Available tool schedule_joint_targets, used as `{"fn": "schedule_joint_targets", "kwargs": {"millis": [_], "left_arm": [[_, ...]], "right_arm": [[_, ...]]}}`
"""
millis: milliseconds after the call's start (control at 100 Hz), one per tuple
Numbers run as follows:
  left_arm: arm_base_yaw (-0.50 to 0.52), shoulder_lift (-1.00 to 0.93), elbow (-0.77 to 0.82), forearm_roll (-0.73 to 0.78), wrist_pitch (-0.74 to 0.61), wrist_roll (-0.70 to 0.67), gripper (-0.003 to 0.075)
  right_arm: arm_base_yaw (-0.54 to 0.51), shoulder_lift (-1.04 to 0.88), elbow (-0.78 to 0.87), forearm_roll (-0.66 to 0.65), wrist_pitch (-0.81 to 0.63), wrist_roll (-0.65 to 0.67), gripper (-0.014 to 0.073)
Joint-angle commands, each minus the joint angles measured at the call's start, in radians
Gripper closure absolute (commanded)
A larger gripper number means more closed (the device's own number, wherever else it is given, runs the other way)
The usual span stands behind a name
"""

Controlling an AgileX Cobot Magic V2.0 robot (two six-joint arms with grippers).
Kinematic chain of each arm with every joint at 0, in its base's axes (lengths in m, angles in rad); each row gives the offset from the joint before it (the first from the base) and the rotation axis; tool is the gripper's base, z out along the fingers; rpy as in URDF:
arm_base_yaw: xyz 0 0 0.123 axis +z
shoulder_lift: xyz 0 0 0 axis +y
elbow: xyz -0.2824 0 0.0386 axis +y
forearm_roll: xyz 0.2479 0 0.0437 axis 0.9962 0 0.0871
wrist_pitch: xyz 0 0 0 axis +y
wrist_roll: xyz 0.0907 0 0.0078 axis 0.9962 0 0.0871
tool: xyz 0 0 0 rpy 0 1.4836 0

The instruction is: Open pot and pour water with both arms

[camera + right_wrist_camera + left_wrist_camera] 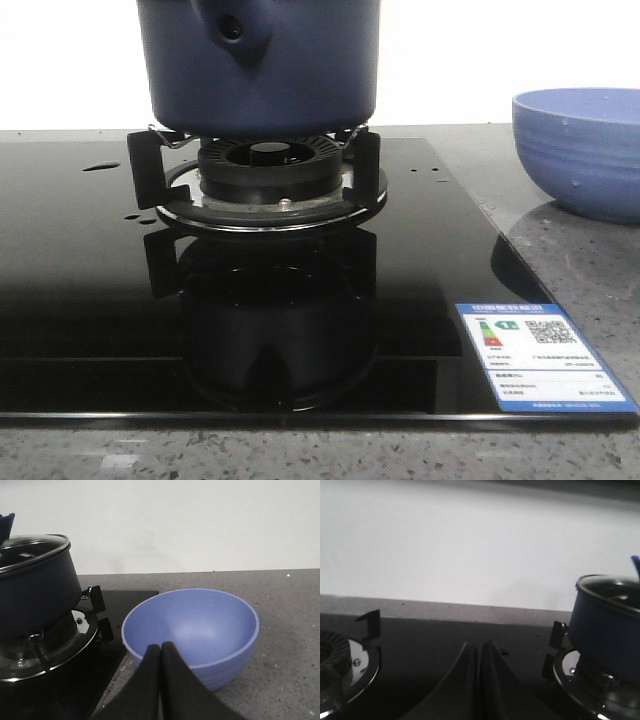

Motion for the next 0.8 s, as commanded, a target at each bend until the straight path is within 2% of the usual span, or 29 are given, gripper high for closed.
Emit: {"fn": "schedule_joint_targets", "kwargs": {"millis": [0,230,390,430,790], "left_arm": [[0.003,-0.029,0.02,0.266,-0.084,-0.274,0.0739],[0.003,-0.21,0.236,0.29,-0.113,-0.274,0.0739],[0.003,-0.298,0.331,0.381,-0.14,-0.363,0.0739],[0.003,-0.296,0.327,0.388,-0.101,-0.37,0.0739],[0.003,-0.295,0.327,0.426,-0.106,-0.37,0.0739]], "right_arm": [[0.001,0.005,-0.027,0.007,-0.066,-0.012,0.0654],[0.001,0.005,-0.027,0.007,-0.066,-0.012,0.0655],[0.001,0.005,-0.027,0.007,-0.066,-0.012,0.0655],[0.001,0.007,-0.027,0.007,-0.066,-0.012,0.0655],[0.001,0.007,-0.027,0.007,-0.063,-0.012,0.0654]]}}
